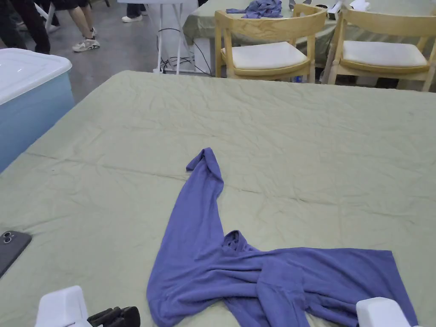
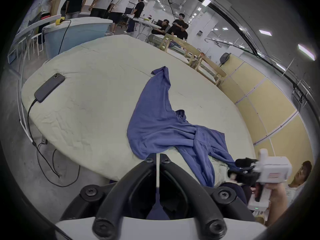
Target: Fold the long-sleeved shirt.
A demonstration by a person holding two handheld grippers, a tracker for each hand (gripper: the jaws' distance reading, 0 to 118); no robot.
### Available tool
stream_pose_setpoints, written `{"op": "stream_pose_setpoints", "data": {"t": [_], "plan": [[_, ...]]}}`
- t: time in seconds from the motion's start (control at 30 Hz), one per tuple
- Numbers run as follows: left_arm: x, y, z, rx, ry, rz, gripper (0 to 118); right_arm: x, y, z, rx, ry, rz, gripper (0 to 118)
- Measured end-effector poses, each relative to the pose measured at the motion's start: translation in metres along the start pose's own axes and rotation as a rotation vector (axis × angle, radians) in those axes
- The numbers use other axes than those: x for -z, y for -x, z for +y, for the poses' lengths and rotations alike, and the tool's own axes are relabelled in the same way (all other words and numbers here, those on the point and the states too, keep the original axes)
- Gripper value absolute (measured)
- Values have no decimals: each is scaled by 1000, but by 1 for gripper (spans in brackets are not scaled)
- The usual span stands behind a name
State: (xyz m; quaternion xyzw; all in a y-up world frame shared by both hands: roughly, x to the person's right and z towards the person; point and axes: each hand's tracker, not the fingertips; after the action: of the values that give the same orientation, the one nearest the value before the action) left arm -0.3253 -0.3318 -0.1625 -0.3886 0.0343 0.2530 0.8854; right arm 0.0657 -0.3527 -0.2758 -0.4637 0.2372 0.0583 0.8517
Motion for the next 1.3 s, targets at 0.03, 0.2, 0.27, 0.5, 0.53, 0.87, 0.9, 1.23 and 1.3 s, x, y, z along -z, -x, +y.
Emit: {"op": "stream_pose_setpoints", "data": {"t": [0.03,0.2,0.27,0.5,0.53,0.87,0.9,1.23,1.3], "plan": [[2,1,0,0,3,5,3,-6,-3,-1,35,-47,41,51],[20,0,3,-5,41,9,2,-5,-7,-12,79,-52,68,3],[34,0,7,8,55,11,10,1,-5,-8,79,-38,76,3],[150,20,41,77,78,209,107,19,-19,6,121,-20,101,3],[165,22,43,83,100,222,105,19,-23,9,125,-18,94,3],[199,2,19,212,101,128,0,67,-128,75,156,61,-150,75],[192,5,26,169,98,114,0,78,-142,88,157,75,-164,101],[133,0,54,87,-4,-27,0,180,-167,122,174,351,-208,57],[129,-4,58,82,-20,-45,0,170,-156,122,105,294,-272,55]]}}
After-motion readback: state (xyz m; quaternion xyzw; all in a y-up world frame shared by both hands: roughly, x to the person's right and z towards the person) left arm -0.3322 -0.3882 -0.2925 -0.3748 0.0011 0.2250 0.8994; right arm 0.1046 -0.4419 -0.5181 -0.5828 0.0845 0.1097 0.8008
